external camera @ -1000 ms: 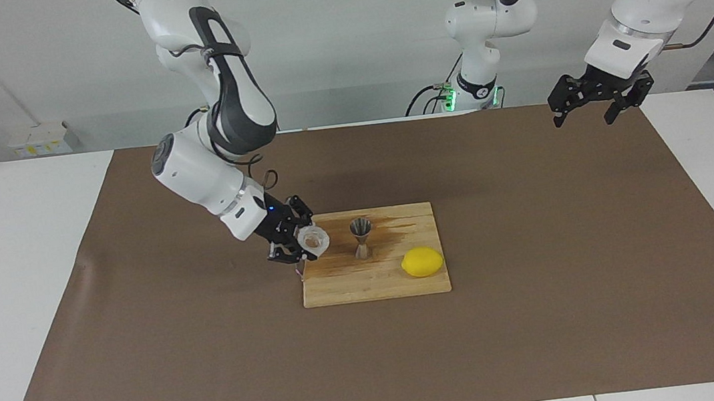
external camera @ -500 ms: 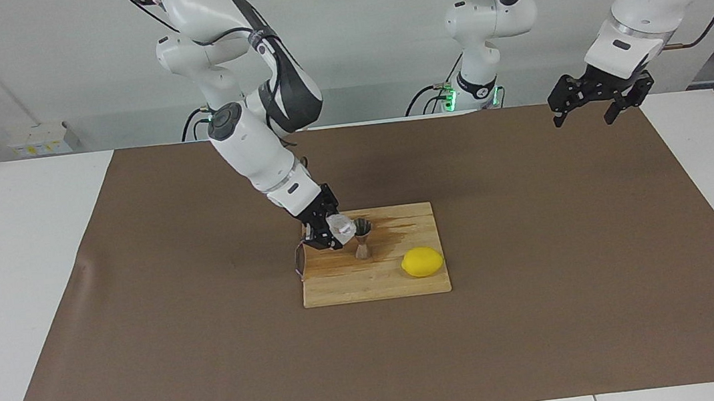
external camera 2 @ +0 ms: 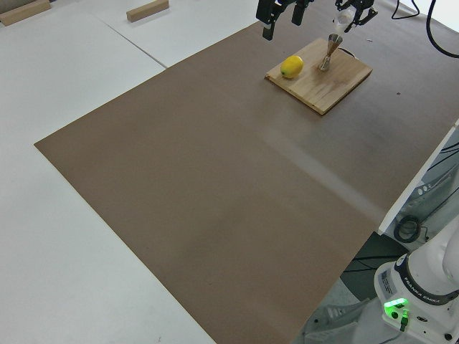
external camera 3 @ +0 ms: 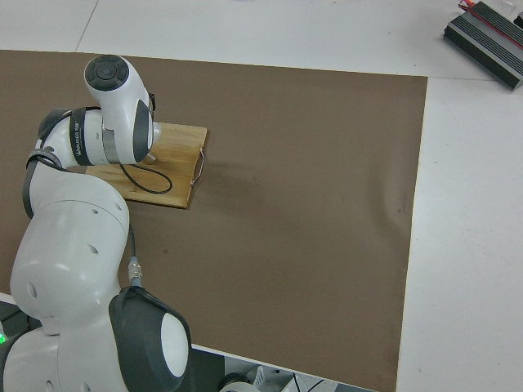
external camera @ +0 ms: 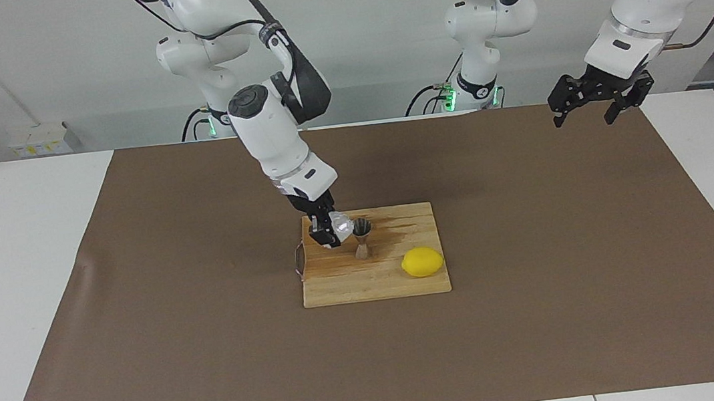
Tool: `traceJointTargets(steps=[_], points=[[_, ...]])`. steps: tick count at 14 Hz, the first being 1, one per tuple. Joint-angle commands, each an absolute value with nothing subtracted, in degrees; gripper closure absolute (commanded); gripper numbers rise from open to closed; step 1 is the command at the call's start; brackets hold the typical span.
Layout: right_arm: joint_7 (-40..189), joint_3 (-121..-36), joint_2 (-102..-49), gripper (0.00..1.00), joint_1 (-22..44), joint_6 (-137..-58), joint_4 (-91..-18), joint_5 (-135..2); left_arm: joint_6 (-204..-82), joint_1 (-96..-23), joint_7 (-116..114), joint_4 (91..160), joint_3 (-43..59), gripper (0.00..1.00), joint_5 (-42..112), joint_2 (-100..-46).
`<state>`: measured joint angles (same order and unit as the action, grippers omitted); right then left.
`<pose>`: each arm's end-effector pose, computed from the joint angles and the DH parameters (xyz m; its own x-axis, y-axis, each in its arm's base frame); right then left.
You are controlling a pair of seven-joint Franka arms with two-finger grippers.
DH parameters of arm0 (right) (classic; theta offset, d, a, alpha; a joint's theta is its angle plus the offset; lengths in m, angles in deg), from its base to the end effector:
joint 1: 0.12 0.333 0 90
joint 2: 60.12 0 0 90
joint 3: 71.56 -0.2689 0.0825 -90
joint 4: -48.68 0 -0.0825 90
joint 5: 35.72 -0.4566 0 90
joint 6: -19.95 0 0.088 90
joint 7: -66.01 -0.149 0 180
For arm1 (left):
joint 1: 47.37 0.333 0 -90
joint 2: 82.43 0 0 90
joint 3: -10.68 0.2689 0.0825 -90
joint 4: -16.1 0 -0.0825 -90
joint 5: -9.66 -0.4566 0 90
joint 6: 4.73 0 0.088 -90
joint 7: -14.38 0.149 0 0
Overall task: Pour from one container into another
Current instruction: 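Tilt the white cup to pour into the jigger with the right gripper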
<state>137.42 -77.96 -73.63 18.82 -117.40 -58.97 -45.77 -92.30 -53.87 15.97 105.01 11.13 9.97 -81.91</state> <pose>0.6330 0.3055 0.2926 -0.0242 0.9677 0.2511 0.9800 -0.0267 0.1973 0.6202 -0.0666 0.5364 0.9906 -0.1331 -0.0323 -0.1330 -0.9911 0.0062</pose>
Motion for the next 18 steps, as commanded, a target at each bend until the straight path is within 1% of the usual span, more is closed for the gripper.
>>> traceJointTargets(steps=[1,4,18], points=[[135.89,-77.98,-72.69,0.9,19.39,-117.51,-59.51,-41.17,-92.45,-53.88,16.14,106.8,11.21,0.0,9.31,-83.57],[135.8,-78.07,-72.51,0.9,19.57,-117.51,-59.6,-37.49,-92.36,-53.88,16.14,106.8,11.21,0.0,9.31,-83.57],[135.45,-78.24,-72.6,0.9,20.27,-120.14,-60.04,-36.59,-92.36,-53.88,16.14,106.8,11.21,0.0,9.31,-83.57]])
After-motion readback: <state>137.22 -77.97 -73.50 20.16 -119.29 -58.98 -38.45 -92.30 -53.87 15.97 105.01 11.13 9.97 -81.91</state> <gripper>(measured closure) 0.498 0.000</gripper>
